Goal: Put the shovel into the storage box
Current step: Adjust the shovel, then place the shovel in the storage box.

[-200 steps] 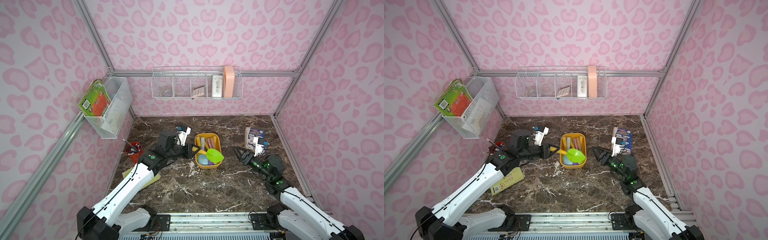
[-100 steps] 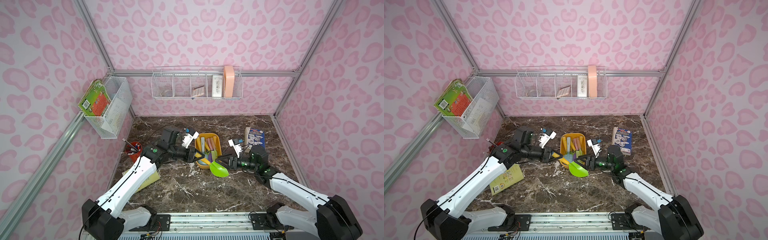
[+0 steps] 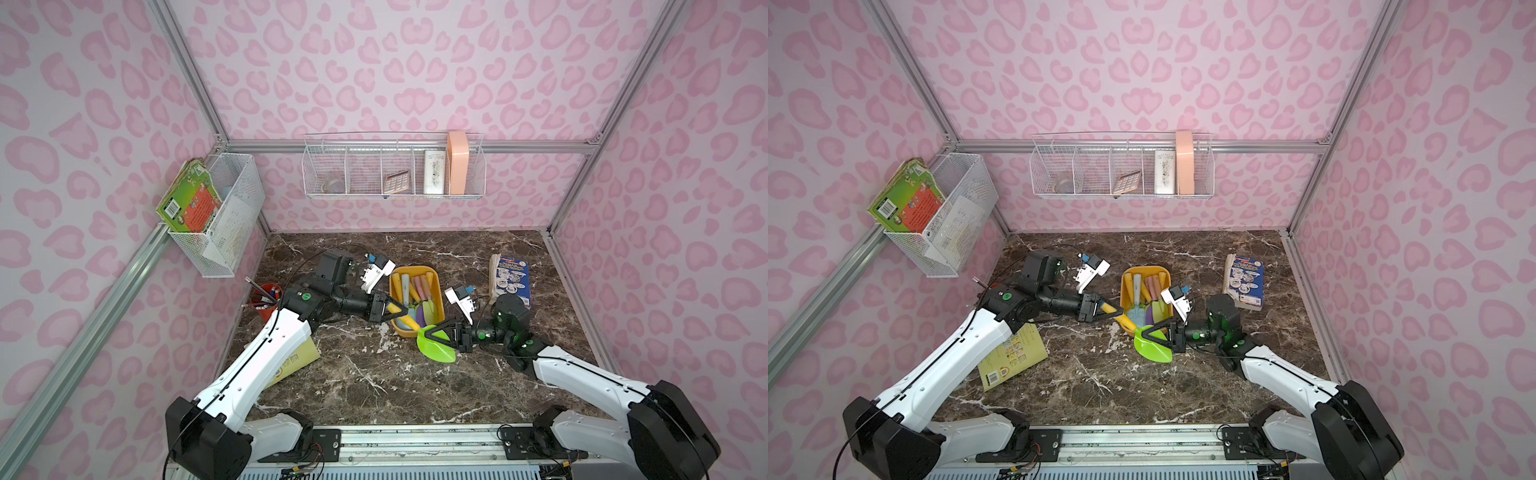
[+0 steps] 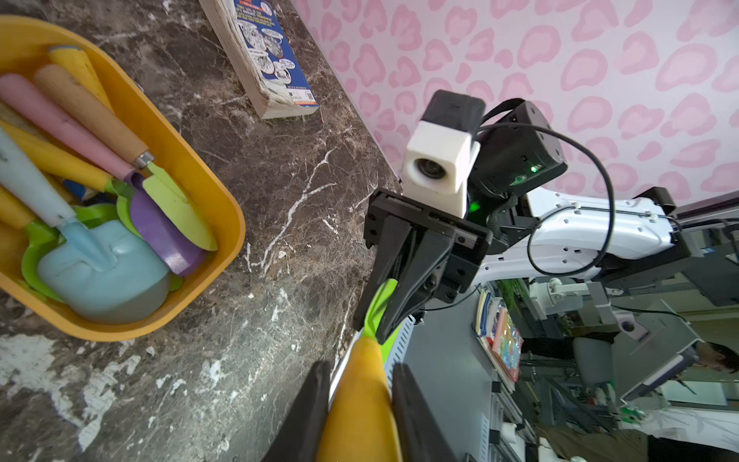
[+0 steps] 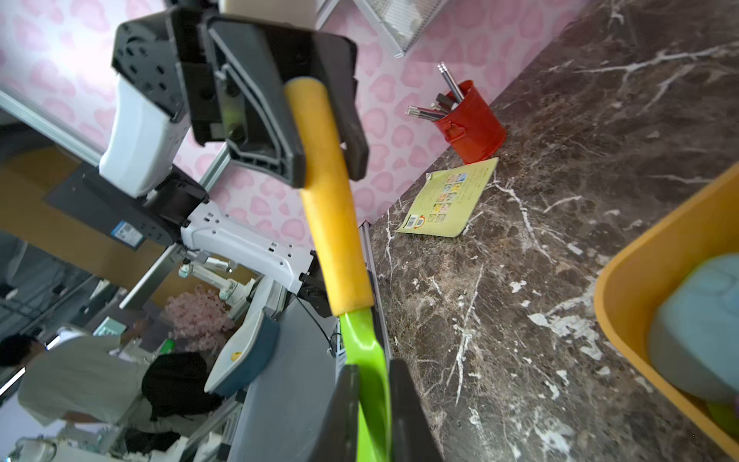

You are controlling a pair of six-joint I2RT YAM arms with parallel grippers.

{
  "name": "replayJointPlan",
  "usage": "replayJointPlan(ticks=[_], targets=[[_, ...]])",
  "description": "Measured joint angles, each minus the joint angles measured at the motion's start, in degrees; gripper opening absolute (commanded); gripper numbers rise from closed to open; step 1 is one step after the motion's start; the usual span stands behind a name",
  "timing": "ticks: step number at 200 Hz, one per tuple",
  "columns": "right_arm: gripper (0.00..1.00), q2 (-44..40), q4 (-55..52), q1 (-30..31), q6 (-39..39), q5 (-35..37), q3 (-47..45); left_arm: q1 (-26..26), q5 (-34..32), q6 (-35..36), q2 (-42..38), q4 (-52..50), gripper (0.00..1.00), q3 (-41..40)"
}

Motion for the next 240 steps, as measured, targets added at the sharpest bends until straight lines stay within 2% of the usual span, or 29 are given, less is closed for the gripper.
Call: replayJointPlan(ticks=[13, 21, 40, 71, 99, 121, 170, 240], targets=[[0.0, 0.57, 0.7, 0.02, 0.28, 0.55, -0.13, 0.9, 0.31, -0.63, 0.83, 0.2, 0.32, 0.0], [0.0, 0.85, 0.72, 0.09, 0.39, 1.01, -0.2, 1.38, 0.33, -1.64, 1.44, -0.04, 0.42, 0.07], [0.0, 1.97, 0.22, 0.17, 1.77, 3.15, 0.39, 3.34, -3.89, -3.54, 2.49, -0.17, 0.57, 0.57], [0.0, 5.6, 0.59, -1.64, 2.97, 6.25, 1.92, 6.21, -14.34, -6.67, -0.04, -0.74, 0.68, -0.22], [0.0, 9.16, 1.51, -3.96, 6.73, 12.13, 2.71, 7.26, -27.54, -9.29, -6.14, -2.99, 0.68, -2.51], [0.0, 12.13, 1.46, -4.0, 8.55, 18.21, 4.72, 7.21, -32.48, -10.93, -9.99, -3.78, 0.67, -5.55], [0.0, 17.46, -4.94, -1.9, 16.04, 32.3, 8.22, 7.19, -33.29, -13.75, -12.55, -3.52, 0.66, -11.3], [0.0, 18.58, -18.32, 2.36, 26.62, 52.02, 11.54, 7.19, -31.45, -16.44, -13.14, -1.62, 0.65, -15.26]])
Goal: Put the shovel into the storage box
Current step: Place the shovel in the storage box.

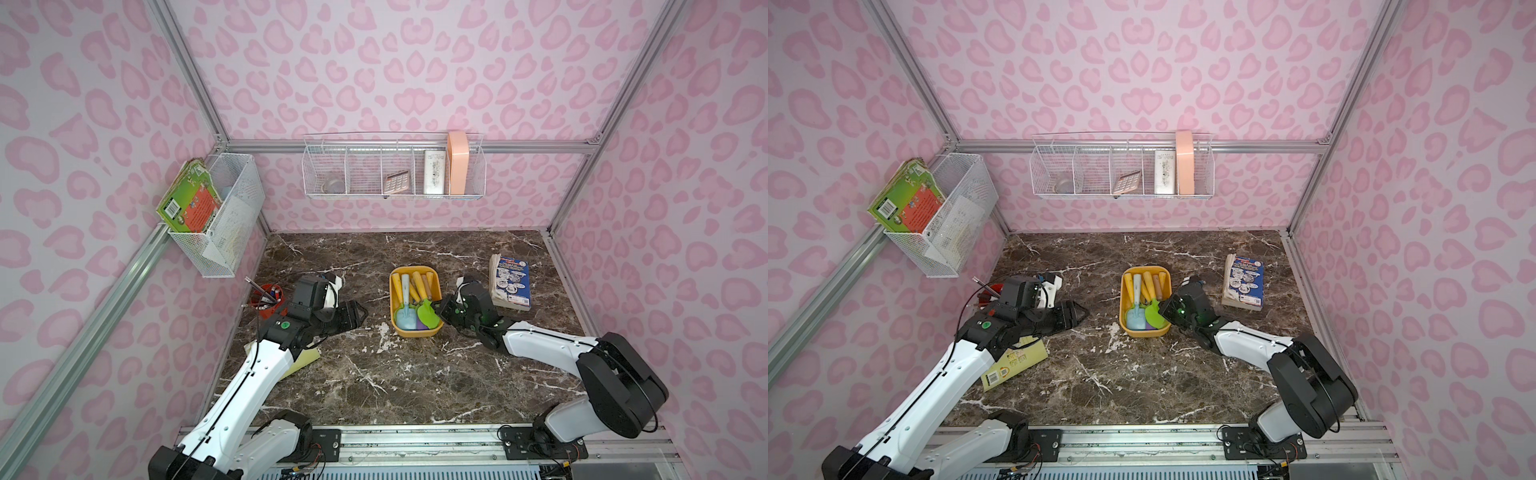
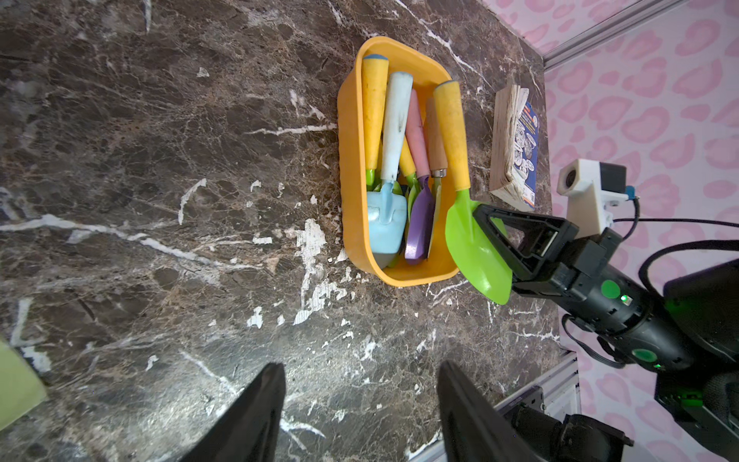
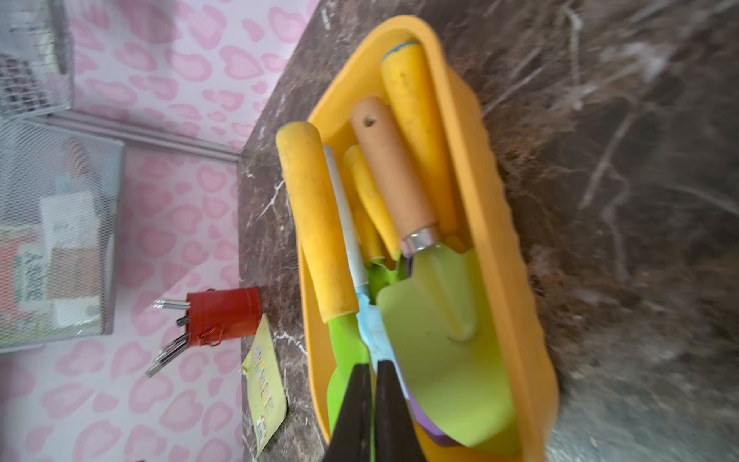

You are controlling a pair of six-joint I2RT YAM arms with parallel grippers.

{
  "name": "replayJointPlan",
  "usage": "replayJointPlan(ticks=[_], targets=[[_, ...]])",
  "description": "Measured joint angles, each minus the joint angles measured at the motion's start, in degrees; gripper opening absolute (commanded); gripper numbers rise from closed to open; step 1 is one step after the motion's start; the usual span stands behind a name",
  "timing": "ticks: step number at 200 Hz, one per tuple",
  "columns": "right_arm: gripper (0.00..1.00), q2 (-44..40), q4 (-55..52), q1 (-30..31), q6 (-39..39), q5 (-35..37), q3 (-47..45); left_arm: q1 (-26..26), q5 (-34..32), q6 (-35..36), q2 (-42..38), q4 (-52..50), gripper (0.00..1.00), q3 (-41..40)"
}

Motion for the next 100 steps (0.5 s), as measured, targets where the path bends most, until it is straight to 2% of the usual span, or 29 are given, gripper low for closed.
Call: replayJointPlan(ticks=[36, 89, 100], targets=[[0.0, 4.15, -1.86, 0.46, 2.47, 3.43, 3.65, 0.0, 0.61, -0.37, -0.07, 0.48, 0.65, -1.18], [0.0, 8.46, -1.36, 1.9, 4.85, 3.65, 6.32, 0.0, 0.72, -0.44, -0.39, 0.66, 0.64, -2.12], [0.08, 9.18, -1.42, 2.12, 4.96, 3.67, 6.88, 0.0, 0.74, -0.46, -0.31, 0.68, 0.64, -2.38]])
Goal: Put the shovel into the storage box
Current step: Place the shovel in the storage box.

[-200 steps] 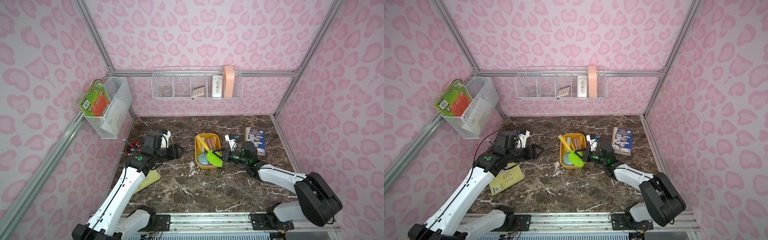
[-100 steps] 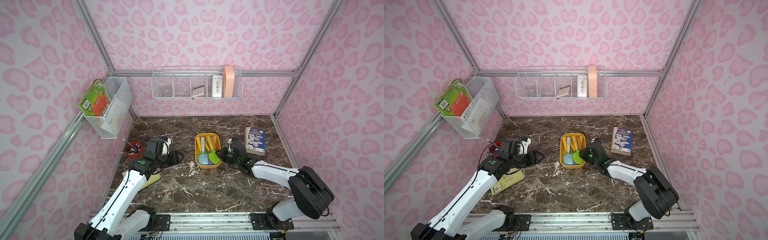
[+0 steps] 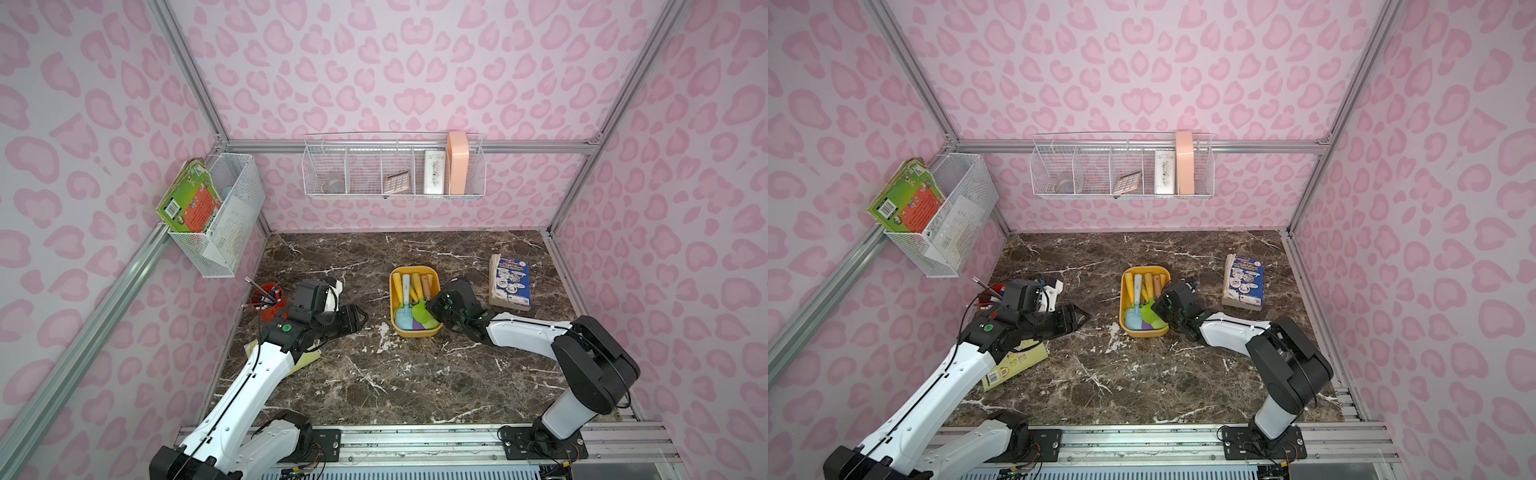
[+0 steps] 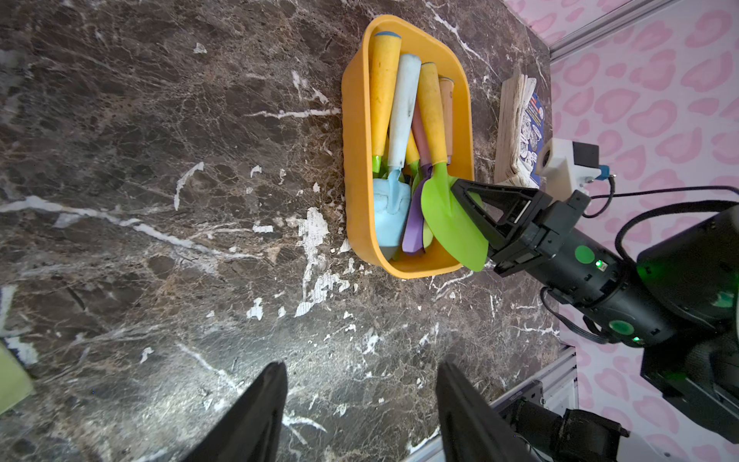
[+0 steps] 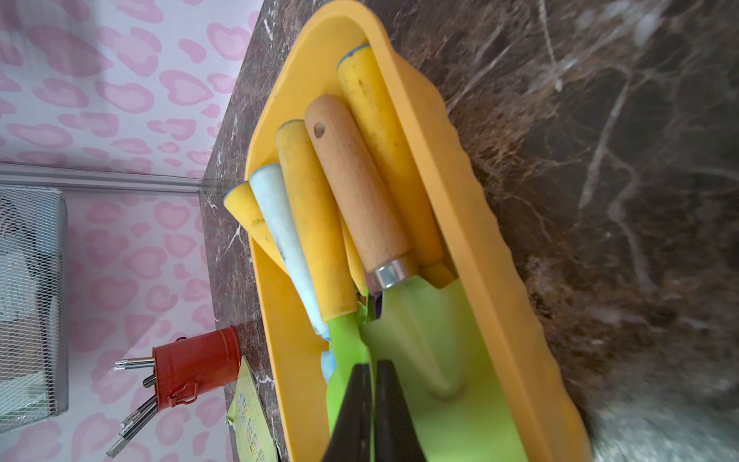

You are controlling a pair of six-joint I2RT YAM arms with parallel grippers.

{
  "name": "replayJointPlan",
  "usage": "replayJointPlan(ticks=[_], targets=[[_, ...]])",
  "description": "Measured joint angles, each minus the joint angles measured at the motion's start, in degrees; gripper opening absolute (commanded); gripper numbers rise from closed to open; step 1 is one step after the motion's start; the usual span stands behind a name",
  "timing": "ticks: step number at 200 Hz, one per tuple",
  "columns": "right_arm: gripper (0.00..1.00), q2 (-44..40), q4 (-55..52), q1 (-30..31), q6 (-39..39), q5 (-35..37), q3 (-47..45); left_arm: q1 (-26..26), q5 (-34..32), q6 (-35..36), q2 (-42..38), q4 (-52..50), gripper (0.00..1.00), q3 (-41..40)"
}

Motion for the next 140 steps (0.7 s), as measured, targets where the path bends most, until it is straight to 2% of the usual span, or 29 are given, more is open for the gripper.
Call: replayJointPlan(ticks=[25, 46, 100, 124, 140], targets=[[0.21, 0.94, 0.07, 0.35, 0.2, -0.13, 0.17, 0.0, 0.28, -0.63, 0.37, 0.57, 0.64, -0.28], [0.26, 0.98, 0.02, 0.48, -0.35, -0.37, 0.55, 0.0, 0.5, -0.79, 0.57, 0.92, 0.63, -0.5], [0.24, 1.86, 1.7, 0.55, -2.38, -2.45, 0.83, -0.07, 1.11, -0.98, 0.57, 1.92, 0.62, -1.25], [0.15, 2.19, 1.86, 0.57, -2.91, -2.75, 1.01, -0.04, 1.29, -1.01, 0.55, 2.05, 0.62, -1.51], [0.12, 3.1, 1.73, 0.39, -3.23, -3.15, 1.9, -0.07, 1.29, -1.03, 0.44, 2.08, 0.62, -1.6]])
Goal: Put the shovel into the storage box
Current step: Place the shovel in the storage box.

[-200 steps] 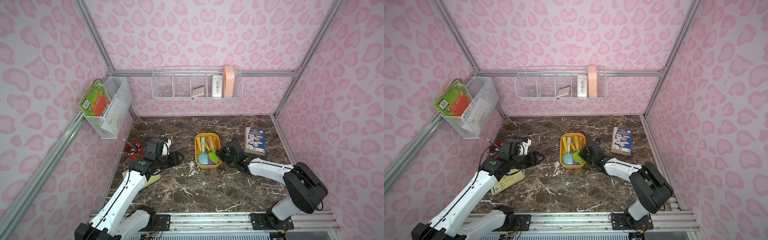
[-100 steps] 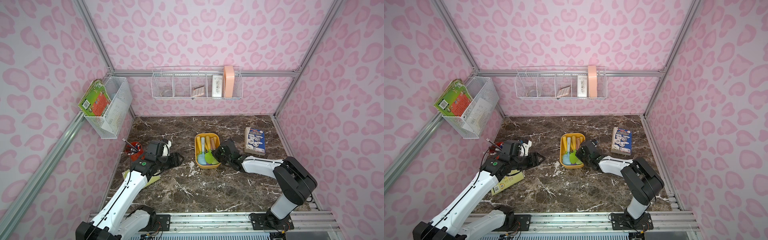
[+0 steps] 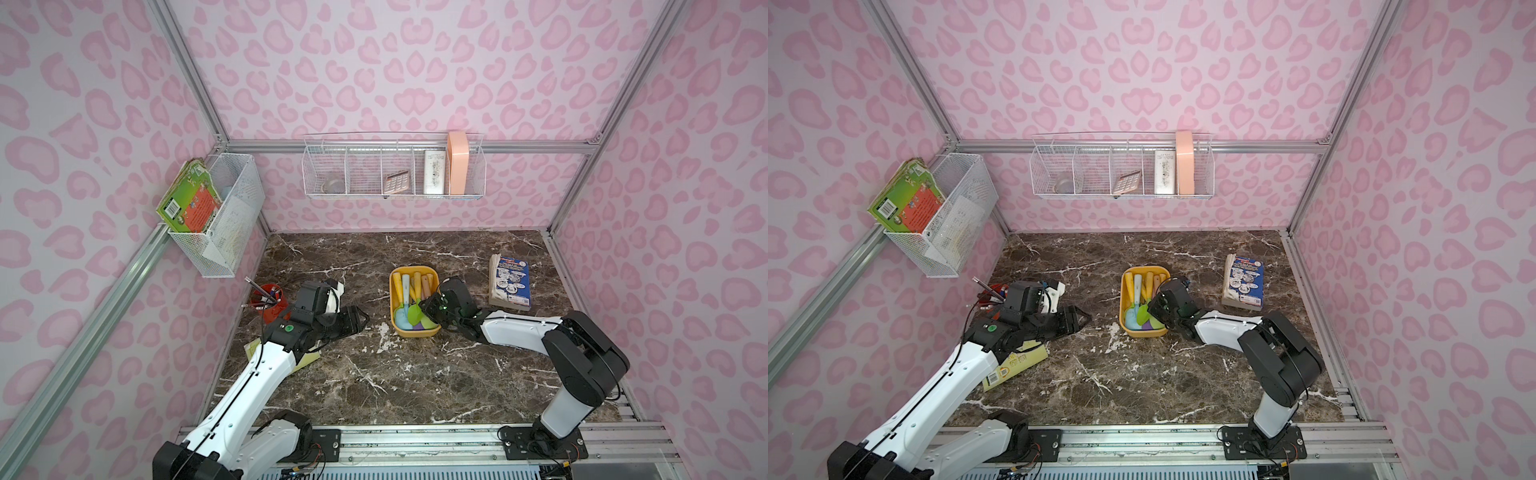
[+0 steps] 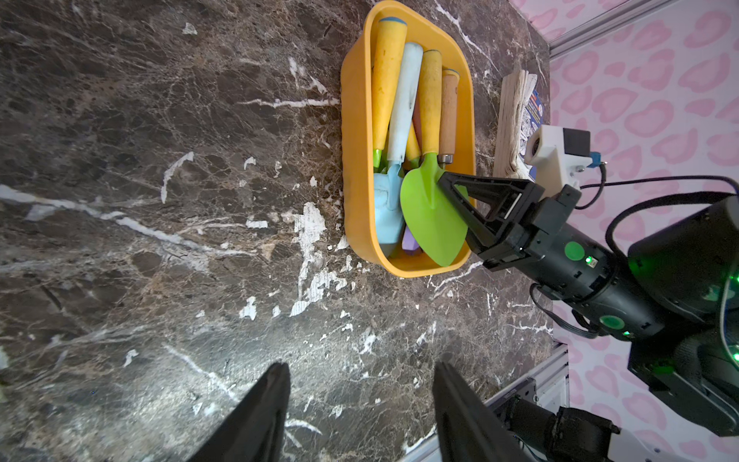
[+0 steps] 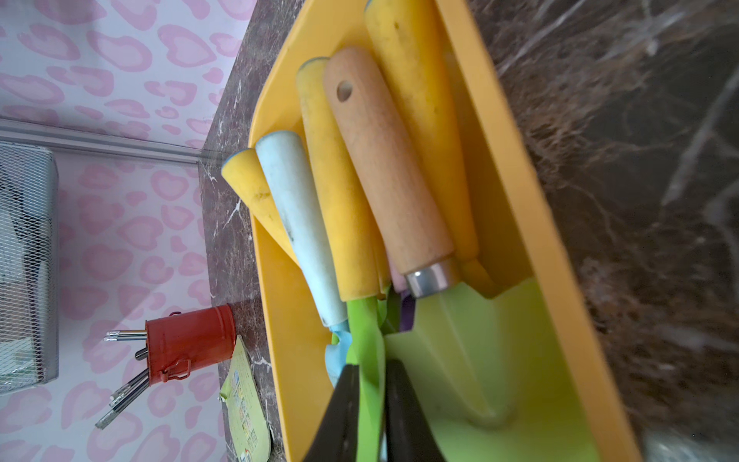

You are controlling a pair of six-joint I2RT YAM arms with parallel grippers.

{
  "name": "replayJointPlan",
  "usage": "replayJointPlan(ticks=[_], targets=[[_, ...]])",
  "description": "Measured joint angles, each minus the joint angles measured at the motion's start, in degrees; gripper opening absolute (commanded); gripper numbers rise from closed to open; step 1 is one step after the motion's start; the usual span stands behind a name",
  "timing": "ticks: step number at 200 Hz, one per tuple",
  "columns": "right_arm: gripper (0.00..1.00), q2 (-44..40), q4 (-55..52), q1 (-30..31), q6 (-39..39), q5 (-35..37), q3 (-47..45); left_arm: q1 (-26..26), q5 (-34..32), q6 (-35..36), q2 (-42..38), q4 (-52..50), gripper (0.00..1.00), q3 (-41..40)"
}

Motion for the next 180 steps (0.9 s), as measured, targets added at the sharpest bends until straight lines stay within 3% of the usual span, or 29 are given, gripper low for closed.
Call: replayJointPlan(ticks=[29, 106, 156, 180], targets=[[0.07, 1.42, -0.07, -0.31, -0.66, -0.98, 1.62, 0.0, 0.04, -0.17, 0.11, 0.11, 0.62, -0.02], [0.34, 0.94, -0.46, -1.03, -1.66, -1.88, 2.16, 0.02, 0.17, -0.17, 0.22, 0.44, 0.61, -0.2], [0.33, -3.54, -4.15, -1.05, -3.89, -2.01, 0.42, 0.0, 0.33, -0.17, 0.13, 0.92, 0.6, -0.44], [0.27, -6.78, -5.66, -1.05, -5.2, -1.9, -1.86, 0.0, 0.42, -0.2, 0.0, 1.25, 0.6, -0.94]])
